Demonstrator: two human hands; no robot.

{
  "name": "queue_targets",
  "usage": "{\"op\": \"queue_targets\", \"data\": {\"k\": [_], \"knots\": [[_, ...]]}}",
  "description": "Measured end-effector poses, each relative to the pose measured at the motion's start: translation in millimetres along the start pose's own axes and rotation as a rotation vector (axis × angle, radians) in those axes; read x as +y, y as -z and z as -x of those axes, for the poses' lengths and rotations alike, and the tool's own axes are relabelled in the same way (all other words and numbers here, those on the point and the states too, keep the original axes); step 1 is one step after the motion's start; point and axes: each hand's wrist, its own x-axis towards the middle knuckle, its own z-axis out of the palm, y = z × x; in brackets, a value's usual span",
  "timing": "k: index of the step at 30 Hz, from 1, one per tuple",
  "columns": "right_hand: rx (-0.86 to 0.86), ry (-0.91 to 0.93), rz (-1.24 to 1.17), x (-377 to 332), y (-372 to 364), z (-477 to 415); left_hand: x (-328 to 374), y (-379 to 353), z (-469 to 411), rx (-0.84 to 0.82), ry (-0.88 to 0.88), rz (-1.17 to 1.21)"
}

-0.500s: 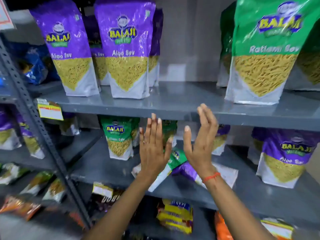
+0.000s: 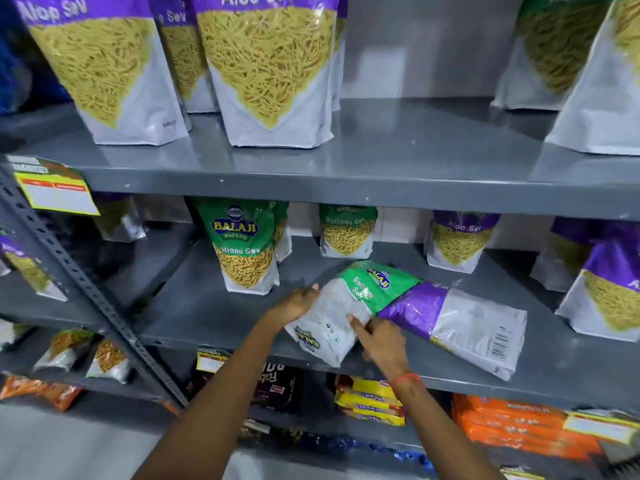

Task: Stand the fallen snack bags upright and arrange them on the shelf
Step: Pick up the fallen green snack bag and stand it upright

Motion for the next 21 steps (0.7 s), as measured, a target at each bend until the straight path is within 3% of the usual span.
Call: {"op": "queue_targets", "data": {"k": [10, 16, 21], "knots": [[-0.054, -0.333, -0.808, 4, -4, -18, -30, -2, -36, 0.086, 0.211, 0.621], [-0.036, -0.281, -0.783, 11, 5, -20, -27, -10, -28, 0.041, 0.251, 0.708], [-0.035, -0.159, -0.799, 5, 20, -31, -19, -15, -43, 0.383, 0.122, 0.682]]}}
